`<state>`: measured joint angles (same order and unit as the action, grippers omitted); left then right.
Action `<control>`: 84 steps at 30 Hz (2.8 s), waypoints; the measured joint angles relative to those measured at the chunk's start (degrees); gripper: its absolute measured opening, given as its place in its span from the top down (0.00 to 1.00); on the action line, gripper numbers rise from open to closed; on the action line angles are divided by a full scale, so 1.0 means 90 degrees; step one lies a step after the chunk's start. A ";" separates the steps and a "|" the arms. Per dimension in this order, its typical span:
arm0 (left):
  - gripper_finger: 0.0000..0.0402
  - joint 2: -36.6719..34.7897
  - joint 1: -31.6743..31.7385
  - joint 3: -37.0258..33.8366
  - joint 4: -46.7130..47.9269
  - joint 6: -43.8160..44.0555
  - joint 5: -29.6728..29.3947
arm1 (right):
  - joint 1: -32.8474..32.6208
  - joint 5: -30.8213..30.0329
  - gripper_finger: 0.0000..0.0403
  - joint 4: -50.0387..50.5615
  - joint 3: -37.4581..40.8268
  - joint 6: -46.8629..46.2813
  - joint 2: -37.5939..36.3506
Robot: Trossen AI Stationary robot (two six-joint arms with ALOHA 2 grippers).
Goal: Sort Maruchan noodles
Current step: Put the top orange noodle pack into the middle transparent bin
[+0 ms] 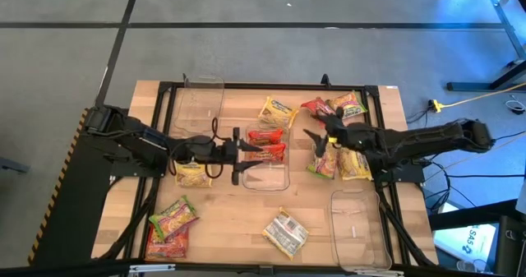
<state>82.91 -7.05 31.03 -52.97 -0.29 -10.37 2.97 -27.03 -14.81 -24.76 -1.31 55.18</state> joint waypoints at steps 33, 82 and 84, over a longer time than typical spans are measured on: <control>0.56 0.0000 -0.0027 0.0000 0.0066 0.0145 0.0000 | 0.2435 -0.0480 0.26 0.3191 -0.1794 -0.0707 0.3760; 0.56 0.0000 -0.0029 0.0000 0.0064 0.1025 0.0097 | -0.1439 -0.0951 0.92 0.4293 -0.1789 -0.0371 0.0117; 0.56 0.0000 -0.0029 0.0000 0.0066 0.1188 0.0097 | -0.1626 -0.0954 0.92 0.4275 -0.1789 -0.0371 0.0117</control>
<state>82.91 -7.31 31.03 -52.38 10.41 -9.50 -11.66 -35.61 23.66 -40.86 -4.64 56.23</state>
